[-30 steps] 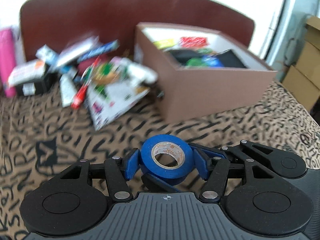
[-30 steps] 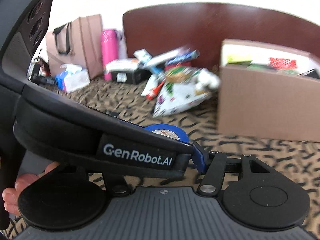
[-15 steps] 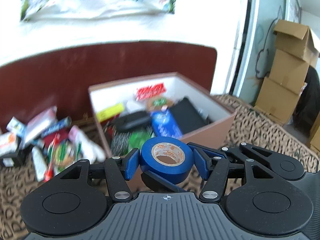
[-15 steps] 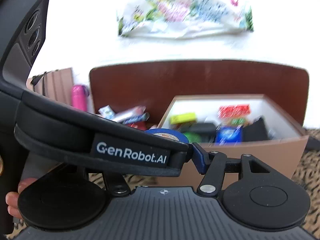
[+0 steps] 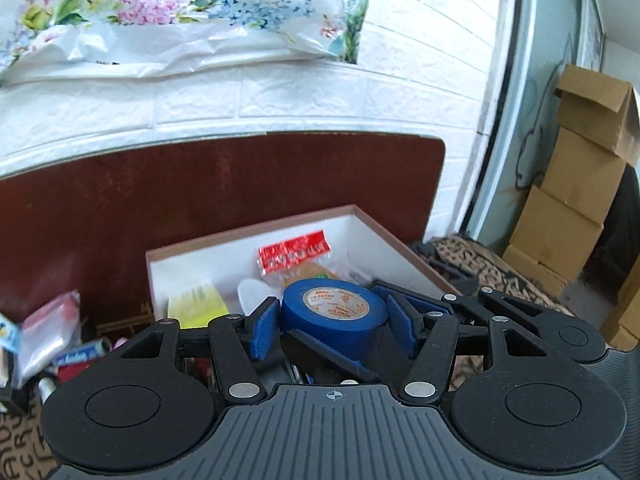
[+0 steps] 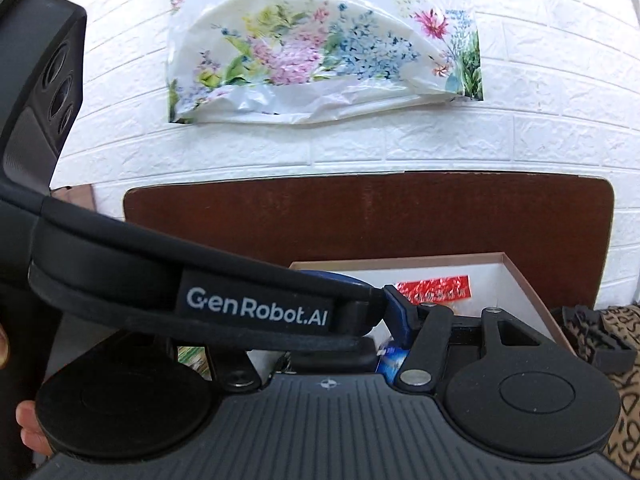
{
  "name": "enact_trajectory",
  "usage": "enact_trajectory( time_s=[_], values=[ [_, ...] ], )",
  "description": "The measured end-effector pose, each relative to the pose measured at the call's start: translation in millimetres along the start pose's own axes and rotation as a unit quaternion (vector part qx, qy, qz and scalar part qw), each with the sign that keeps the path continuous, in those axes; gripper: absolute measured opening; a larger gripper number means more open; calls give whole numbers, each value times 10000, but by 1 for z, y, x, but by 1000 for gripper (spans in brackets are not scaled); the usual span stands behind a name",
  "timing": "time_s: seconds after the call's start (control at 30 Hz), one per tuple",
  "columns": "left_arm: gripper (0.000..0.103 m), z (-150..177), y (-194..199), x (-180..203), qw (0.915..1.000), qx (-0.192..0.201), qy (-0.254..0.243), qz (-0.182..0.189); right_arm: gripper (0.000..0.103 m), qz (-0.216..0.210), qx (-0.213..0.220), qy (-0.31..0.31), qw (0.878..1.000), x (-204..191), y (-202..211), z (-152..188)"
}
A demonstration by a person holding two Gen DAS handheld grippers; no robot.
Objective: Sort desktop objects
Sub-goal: 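Lift the blue tape roll and carry it toward the brown box, then lower the tape roll into the box and open the left gripper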
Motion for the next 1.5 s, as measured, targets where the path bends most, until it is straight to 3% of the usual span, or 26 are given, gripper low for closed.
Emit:
enact_trajectory(
  time_s=[0.23,0.6,0.87,0.97,1.0,1.07,1.27,1.5],
  values=[
    [61,-21,-39,-35,9995,-41,290,112,65,-18,-166,153,9997,7,-50,-10],
    [61,-27,-95,-89,9958,-136,874,253,64,-115,-522,894,9946,11,-125,-1],
    [61,-23,-113,-109,9955,-296,875,194,64,-237,-889,947,9912,11,-151,8],
    [79,-19,-116,-111,9953,-395,867,148,68,-274,-1072,906,9897,11,-155,8],
    [90,-18,-114,-113,9949,-344,949,43,71,-175,-1054,960,9896,11,-155,8],
    [103,-19,-107,-118,9934,-191,1128,-52,89,150,-913,1087,9898,16,-152,6],
    [103,-19,-92,-120,9912,-96,1320,18,102,57,-735,717,9947,23,-135,2],
    [103,-17,-87,-106,9961,-78,846,-247,103,143,-761,773,9940,20,-119,6]
  ],
)
Point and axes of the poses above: each gripper's, at about its wrist camera, not at the fingertips, and y roughly against the way its jaws point, x to its right, z to its underside, the point moved 9 cm from there along -y, roughly the way its jaws point, and after that the axes turned 14 degrees about z, right-handed, at the moved point
